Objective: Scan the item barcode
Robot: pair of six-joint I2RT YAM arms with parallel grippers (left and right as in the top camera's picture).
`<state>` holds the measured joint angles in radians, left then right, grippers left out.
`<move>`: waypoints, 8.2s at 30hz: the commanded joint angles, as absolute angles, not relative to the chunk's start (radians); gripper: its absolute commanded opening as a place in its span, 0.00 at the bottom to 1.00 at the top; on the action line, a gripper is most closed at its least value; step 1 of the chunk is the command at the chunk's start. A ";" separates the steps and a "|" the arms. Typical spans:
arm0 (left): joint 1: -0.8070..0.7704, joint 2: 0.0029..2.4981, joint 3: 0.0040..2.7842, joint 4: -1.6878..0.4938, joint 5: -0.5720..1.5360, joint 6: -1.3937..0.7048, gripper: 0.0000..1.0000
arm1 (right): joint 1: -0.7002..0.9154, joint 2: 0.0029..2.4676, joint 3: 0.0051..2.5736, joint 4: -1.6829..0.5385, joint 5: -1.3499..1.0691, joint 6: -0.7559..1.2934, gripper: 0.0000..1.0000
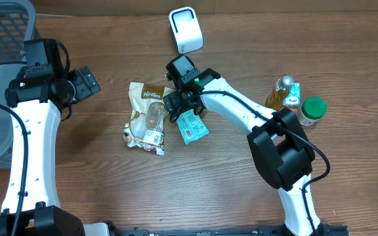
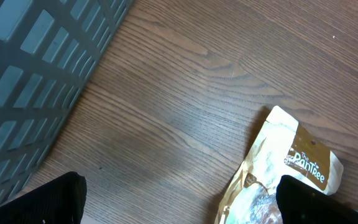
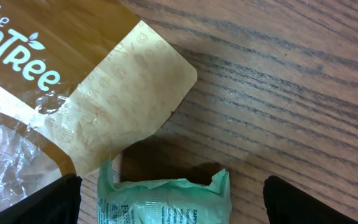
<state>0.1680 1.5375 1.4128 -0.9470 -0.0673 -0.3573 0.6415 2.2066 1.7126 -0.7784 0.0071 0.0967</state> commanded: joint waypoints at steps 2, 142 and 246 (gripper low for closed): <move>0.170 1.531 1.420 -0.945 -0.070 -0.344 1.00 | 0.617 2.224 1.713 -0.818 0.006 0.121 0.91; 0.170 1.531 1.420 -0.945 -0.070 -0.344 1.00 | 0.381 1.947 1.318 -0.912 -0.379 0.577 0.70; 0.170 1.531 1.420 -0.945 -0.070 -0.344 1.00 | 0.225 1.258 1.080 -0.557 -0.813 0.077 0.04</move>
